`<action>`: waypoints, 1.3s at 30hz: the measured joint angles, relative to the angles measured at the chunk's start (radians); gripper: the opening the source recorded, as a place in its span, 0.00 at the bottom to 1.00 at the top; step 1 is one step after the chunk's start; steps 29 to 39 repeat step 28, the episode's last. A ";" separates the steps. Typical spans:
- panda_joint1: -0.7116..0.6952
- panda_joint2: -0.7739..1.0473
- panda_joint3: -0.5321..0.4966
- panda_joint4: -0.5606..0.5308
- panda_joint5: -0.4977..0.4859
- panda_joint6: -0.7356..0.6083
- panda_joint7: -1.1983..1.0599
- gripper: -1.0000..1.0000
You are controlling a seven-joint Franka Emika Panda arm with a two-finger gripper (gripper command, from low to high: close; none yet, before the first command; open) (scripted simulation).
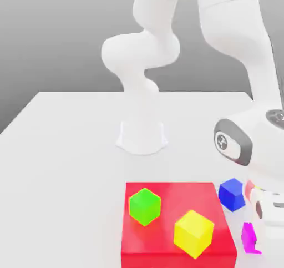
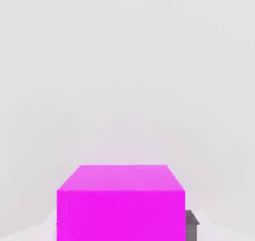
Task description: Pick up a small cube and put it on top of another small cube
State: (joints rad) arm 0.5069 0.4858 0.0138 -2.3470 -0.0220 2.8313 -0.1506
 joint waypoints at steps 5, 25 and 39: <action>-0.004 -0.135 0.005 -0.029 0.004 -0.106 -0.004 0.00; 0.101 -0.391 0.059 -0.426 -0.002 0.034 -0.226 1.00; 0.101 -0.391 0.059 -0.426 -0.002 0.034 -0.226 1.00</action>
